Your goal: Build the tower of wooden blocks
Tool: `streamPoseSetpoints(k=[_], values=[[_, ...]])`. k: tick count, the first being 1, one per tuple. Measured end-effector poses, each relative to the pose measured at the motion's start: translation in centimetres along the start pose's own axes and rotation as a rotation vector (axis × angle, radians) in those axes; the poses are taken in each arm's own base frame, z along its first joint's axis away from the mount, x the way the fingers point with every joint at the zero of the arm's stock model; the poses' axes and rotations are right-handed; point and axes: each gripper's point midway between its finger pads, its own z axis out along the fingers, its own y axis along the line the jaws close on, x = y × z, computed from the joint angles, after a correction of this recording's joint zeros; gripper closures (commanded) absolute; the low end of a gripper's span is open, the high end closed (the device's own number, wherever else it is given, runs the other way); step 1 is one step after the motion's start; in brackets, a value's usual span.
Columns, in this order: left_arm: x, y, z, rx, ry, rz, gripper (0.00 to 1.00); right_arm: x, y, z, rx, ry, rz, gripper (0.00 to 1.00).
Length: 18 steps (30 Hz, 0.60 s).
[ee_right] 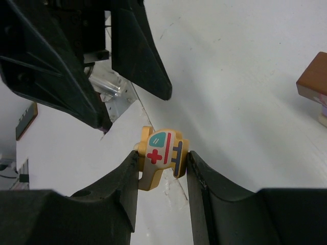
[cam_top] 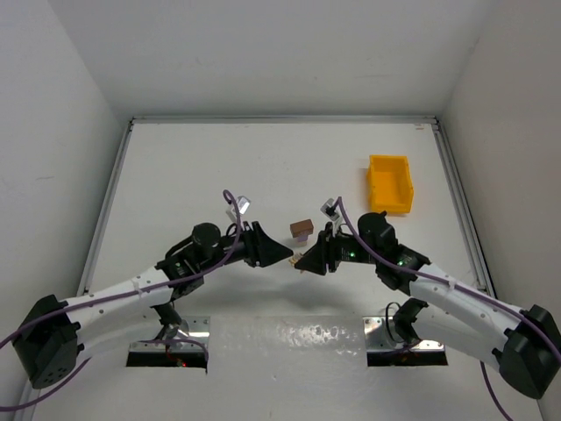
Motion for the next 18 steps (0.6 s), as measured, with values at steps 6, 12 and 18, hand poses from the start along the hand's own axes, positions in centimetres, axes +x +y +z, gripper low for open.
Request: streamPoseSetpoints(k=[6,12,18], values=[[0.8,-0.1,0.2,0.004,0.025,-0.031,0.48,-0.7,1.0,-0.2,-0.029,-0.031,-0.039,0.78],[1.2,0.1,0.8,-0.003,0.042,-0.078,0.50,-0.7,1.6,0.0,-0.041,-0.037,-0.078,0.78],[1.8,0.2,1.4,-0.004,0.067,-0.134,0.58,0.3,1.9,0.6,-0.037,-0.010,-0.132,0.78]])
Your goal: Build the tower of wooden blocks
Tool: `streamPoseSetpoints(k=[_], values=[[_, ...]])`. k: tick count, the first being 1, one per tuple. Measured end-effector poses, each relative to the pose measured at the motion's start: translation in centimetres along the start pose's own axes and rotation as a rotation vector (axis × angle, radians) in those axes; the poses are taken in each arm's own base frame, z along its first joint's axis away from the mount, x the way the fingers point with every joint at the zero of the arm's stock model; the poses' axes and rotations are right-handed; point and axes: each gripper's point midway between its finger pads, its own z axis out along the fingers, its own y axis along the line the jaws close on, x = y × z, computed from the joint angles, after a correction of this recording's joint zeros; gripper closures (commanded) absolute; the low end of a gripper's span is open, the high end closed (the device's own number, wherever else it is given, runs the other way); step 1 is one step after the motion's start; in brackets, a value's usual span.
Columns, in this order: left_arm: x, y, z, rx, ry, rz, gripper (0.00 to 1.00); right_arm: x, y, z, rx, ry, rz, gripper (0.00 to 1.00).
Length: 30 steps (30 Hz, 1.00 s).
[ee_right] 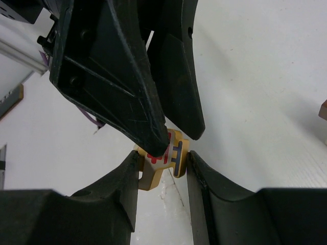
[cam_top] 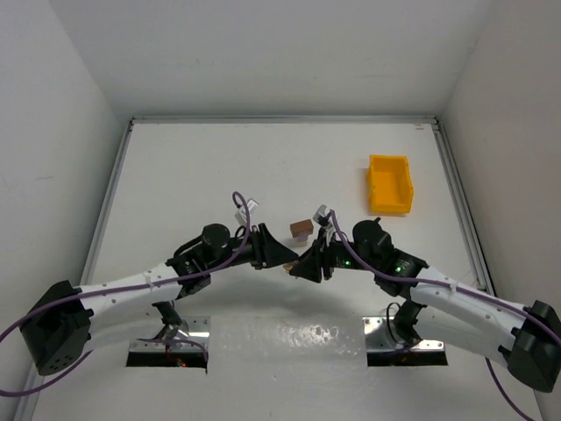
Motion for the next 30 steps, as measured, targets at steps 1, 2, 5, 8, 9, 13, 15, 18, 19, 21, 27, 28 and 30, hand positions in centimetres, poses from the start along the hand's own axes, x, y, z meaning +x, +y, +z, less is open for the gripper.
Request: streamPoseSetpoints(k=[1,2,5,8,9,13,15,18,19,21,27,28,30], values=[[0.0,-0.1,0.0,0.004,0.001,-0.004,0.59,0.1,0.0,0.1,0.001,0.001,-0.010,0.78],[0.1,-0.2,0.0,0.008,0.002,-0.009,0.62,0.1,0.1,0.1,0.004,0.000,-0.020,0.78],[0.2,-0.3,0.1,0.005,0.002,-0.017,0.65,0.1,0.1,0.2,0.008,-0.002,-0.041,0.78],[0.1,-0.1,0.1,-0.001,-0.002,-0.020,0.65,-0.1,-0.1,0.2,0.019,-0.011,-0.060,0.78],[0.2,-0.1,0.1,-0.003,0.002,-0.023,0.65,-0.1,-0.2,0.3,0.024,-0.014,-0.067,0.78],[0.8,0.2,0.4,-0.017,0.028,-0.033,0.66,-0.4,-0.6,0.3,0.047,-0.027,-0.085,0.78],[0.7,0.2,0.5,-0.024,0.032,-0.037,0.68,-0.5,-0.9,0.3,0.058,-0.032,-0.094,0.78],[0.7,0.3,0.6,-0.036,0.039,-0.037,0.76,-0.8,-0.9,0.2,0.066,-0.045,-0.109,0.78],[0.7,0.2,0.7,-0.036,0.040,-0.037,0.79,-0.9,-0.9,0.1,0.066,-0.048,-0.113,0.78],[0.6,0.1,0.7,-0.037,0.043,-0.035,0.92,-1.0,-0.9,0.1,0.068,-0.053,-0.119,0.78],[0.6,0.2,0.9,-0.046,0.043,-0.037,1.00,-1.0,-1.1,0.1,0.079,-0.055,-0.126,0.67],[0.5,0.2,0.9,-0.047,0.040,-0.038,1.00,-1.1,-1.1,0.1,0.080,-0.055,-0.127,0.59],[0.5,0.1,0.7,-0.051,0.035,-0.041,1.00,-0.9,-1.2,0.0,0.084,-0.050,-0.134,0.39]])
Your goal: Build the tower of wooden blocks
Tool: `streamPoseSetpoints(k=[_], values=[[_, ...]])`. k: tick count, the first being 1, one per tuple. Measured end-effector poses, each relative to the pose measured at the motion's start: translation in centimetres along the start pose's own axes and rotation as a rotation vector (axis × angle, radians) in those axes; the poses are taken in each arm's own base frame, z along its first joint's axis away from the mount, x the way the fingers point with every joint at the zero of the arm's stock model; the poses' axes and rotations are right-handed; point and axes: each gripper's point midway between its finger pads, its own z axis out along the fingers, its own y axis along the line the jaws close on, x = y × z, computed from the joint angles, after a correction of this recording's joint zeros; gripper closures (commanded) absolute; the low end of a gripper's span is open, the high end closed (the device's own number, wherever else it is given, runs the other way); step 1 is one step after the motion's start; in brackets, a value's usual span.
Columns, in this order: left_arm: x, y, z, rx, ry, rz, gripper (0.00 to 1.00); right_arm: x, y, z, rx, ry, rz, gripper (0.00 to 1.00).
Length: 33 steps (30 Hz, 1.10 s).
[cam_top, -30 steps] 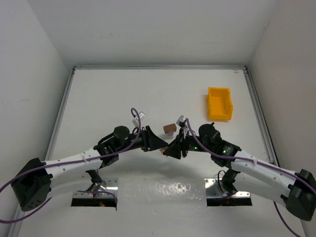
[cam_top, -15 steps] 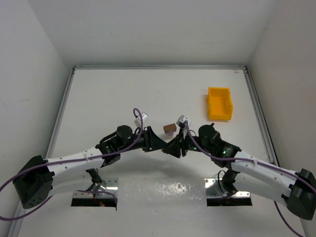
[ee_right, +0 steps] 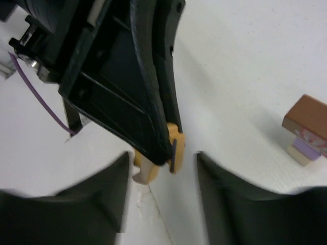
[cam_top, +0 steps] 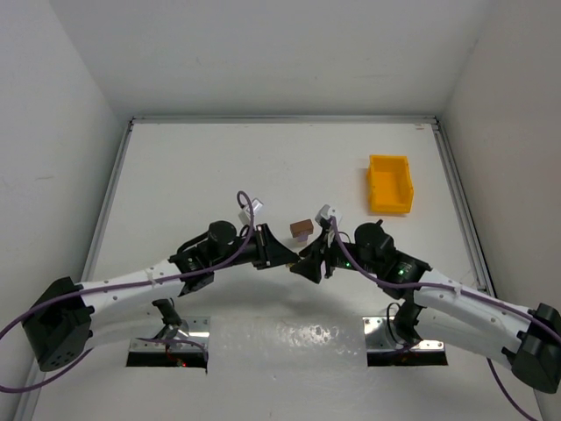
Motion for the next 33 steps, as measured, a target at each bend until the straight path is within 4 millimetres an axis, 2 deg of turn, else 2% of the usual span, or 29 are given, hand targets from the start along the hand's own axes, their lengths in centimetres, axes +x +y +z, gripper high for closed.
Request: streamPoseSetpoints(k=[2,6,10,11,13,14,18,21,23,25,26,28,31,33], values=[[0.0,-0.1,-0.4,-0.007,-0.005,-0.002,1.00,0.2,-0.1,-0.4,0.011,0.006,-0.008,0.33],[-0.4,-0.2,-1.4,-0.032,-0.039,-0.018,1.00,0.0,-0.4,-1.8,0.056,0.008,-0.049,0.31],[-0.6,0.0,-2.0,-0.078,-0.048,-0.042,1.00,-1.0,-0.2,-3.1,0.086,0.009,-0.110,0.40],[-0.6,0.2,-2.1,-0.100,-0.045,-0.050,1.00,-1.2,-0.1,-3.3,0.092,0.015,-0.131,0.47],[-0.9,-0.2,-2.2,-0.107,-0.045,-0.059,1.00,-1.5,0.1,-3.6,0.111,0.032,-0.169,0.54],[-1.2,-0.2,-2.2,-0.109,-0.046,-0.065,1.00,-1.5,0.3,-3.6,0.114,0.041,-0.194,0.62],[-2.0,0.6,-2.7,-0.152,-0.039,-0.107,1.00,-0.3,1.9,-2.9,0.128,0.119,-0.338,0.69],[-3.7,1.1,-3.2,-0.201,-0.055,-0.137,1.00,0.2,2.5,-1.9,0.209,0.175,-0.534,0.66],[-5.4,1.0,-3.6,-0.210,-0.074,-0.149,1.00,0.3,3.0,-1.2,0.279,0.192,-0.707,0.54],[-7.0,1.1,-4.0,-0.209,-0.096,-0.165,1.00,0.7,3.6,-0.4,0.318,0.205,-0.866,0.49],[-7.4,1.2,-4.1,-0.208,-0.097,-0.173,1.00,-0.1,2.9,-0.2,0.375,0.196,-0.918,0.46],[-7.7,2.0,-4.2,-0.223,-0.088,-0.199,1.00,-0.6,1.4,-0.2,0.486,0.216,-1.001,0.44],[-6.7,2.8,-4.0,-0.241,-0.033,-0.241,1.00,-2.1,0.9,-0.1,0.559,0.195,-1.074,0.41],[-6.2,2.9,-4.0,-0.242,-0.006,-0.264,1.00,-3.2,1.3,0.0,0.568,0.158,-1.096,0.40]])
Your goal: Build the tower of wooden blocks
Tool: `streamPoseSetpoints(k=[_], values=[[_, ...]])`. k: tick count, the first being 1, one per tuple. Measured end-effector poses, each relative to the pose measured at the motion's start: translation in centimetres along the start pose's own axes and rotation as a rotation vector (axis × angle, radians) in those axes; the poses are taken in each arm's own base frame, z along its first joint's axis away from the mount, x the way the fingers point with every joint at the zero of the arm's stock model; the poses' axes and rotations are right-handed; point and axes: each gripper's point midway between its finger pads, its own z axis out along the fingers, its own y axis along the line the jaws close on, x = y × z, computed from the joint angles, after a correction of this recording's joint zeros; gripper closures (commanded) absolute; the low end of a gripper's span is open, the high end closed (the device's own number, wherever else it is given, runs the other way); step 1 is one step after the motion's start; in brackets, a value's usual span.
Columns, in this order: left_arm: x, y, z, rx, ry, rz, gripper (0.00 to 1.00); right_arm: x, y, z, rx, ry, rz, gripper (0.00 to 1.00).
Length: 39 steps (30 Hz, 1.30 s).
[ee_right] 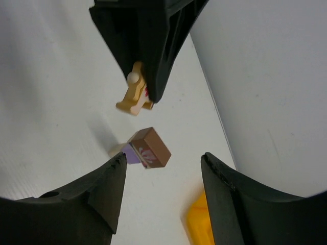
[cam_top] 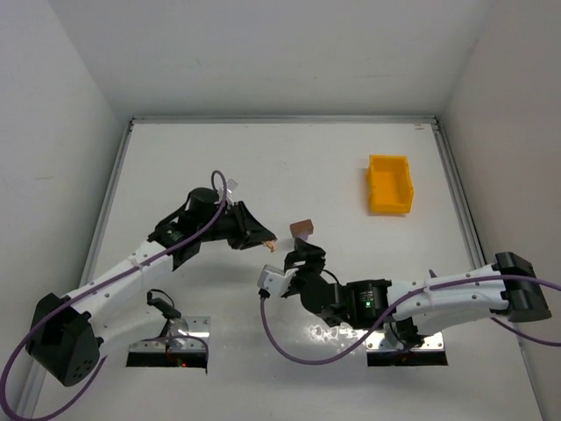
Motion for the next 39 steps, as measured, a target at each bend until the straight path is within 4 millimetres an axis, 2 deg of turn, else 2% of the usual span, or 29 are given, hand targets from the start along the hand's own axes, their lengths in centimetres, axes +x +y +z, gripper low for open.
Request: streamPoseSetpoints(k=[5,10,17,23,39], values=[[0.7,0.3,-0.3,-0.002,0.018,-0.045,1.00,-1.8,-1.2,0.2,0.037,-0.063,-0.018,0.40],[0.8,-0.2,-0.8,0.022,0.005,-0.077,1.00,-3.0,-0.3,0.4,-0.027,-0.113,-0.042,0.40],[0.5,-1.6,-1.3,0.075,-0.013,-0.075,1.00,-5.9,1.1,1.6,-0.100,-0.133,-0.076,0.41],[0.8,-1.8,-1.5,0.098,-0.004,-0.075,1.00,-5.6,2.3,2.0,-0.146,-0.111,-0.121,0.42],[1.6,-1.6,-1.6,0.111,0.029,-0.089,1.00,-4.4,2.5,3.2,-0.098,-0.027,-0.258,0.60]])
